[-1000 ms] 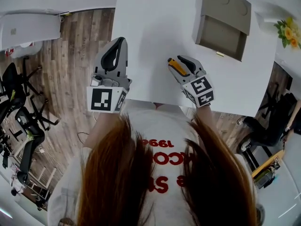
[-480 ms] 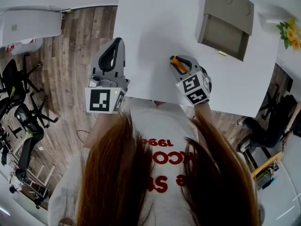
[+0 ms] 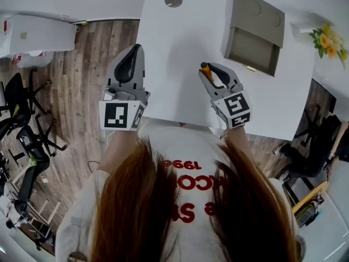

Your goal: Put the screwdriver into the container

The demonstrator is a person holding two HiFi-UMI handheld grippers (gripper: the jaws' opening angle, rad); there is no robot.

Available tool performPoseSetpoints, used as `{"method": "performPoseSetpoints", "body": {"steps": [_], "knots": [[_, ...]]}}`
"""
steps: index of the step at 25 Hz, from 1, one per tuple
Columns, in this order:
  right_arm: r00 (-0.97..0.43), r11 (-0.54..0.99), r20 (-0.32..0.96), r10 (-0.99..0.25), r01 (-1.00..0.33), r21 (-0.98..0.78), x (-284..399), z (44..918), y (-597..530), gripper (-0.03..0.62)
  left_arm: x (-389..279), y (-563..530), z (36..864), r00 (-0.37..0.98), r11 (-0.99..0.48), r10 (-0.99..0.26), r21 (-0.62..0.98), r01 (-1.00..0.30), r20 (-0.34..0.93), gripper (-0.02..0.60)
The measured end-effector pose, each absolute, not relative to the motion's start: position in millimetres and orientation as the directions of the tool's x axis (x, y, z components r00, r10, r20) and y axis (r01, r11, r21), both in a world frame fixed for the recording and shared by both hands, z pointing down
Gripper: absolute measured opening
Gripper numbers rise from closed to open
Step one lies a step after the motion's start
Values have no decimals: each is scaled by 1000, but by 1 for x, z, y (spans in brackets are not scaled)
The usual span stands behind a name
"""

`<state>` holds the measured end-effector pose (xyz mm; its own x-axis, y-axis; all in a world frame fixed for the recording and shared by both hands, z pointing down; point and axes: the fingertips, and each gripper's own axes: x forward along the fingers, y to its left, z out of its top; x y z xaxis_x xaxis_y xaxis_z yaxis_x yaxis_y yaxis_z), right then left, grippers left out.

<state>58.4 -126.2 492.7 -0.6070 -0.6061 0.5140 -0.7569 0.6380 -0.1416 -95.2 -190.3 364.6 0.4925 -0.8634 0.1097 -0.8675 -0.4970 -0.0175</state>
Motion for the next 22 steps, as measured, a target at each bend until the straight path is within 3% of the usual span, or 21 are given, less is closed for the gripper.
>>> {"method": "performPoseSetpoints", "body": {"steps": [8, 14, 22], "knots": [[-584, 583, 270, -766, -807, -91, 72, 402, -152, 115, -101, -206, 323, 482, -482, -876, -56, -874, 26, 8], [-561, 565, 131, -817, -825, -10, 74, 340, -158, 114, -106, -211, 295, 473, -469, -880, -83, -879, -40, 8], [-475, 477, -40, -879, -876, -69, 99, 289, -154, 114, -102, -210, 272, 491, -481, -866, -111, -870, -93, 8]]}}
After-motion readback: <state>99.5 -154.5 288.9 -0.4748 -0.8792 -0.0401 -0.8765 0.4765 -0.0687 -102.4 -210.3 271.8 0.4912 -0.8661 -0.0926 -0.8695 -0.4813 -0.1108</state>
